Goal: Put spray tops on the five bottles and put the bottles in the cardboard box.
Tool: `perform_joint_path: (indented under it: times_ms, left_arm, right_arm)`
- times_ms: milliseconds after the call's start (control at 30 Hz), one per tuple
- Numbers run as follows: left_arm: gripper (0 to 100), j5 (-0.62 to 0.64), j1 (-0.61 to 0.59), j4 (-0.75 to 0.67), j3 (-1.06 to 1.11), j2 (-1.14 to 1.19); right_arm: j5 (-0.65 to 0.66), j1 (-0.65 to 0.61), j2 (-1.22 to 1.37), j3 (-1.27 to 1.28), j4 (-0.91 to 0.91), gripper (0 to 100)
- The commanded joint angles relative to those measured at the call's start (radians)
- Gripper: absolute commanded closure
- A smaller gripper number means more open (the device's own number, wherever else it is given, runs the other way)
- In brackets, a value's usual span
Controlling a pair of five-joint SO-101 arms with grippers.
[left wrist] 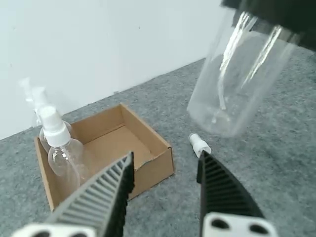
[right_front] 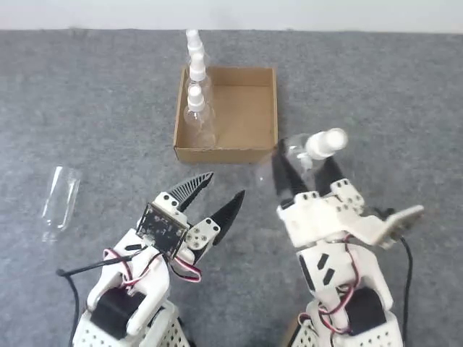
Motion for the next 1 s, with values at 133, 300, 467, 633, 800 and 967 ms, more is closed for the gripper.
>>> perform_joint_path:
  times_ms: [133, 300, 467, 633, 800, 967]
  left_arm:
    - [81, -0.009, 0.084, -0.035, 0.012, -0.011]
    - [81, -0.011, 0.089, -0.040, 0.019, -0.011]
    - [81, -0.011, 0.023, -0.101, 0.035, -0.011]
    - [81, -0.011, -0.046, -0.176, 0.064, -0.011]
    - [81, -0.005, -0.081, -0.186, 0.062, -0.011]
    - [81, -0.005, -0.081, -0.186, 0.061, -0.011]
  right_arm:
    - [0.035, -0.101, 0.005, -0.002, 0.015, 94.7]
    - [0.098, -0.196, 0.004, -0.008, 0.067, 94.7]
    - [0.106, -0.260, 0.004, -0.011, 0.094, 94.7]
    - [0.106, -0.259, 0.004, -0.011, 0.094, 94.7]
    - [0.110, -0.259, 0.004, -0.008, 0.094, 94.7]
    - [0.158, -0.259, 0.004, -0.002, 0.094, 94.7]
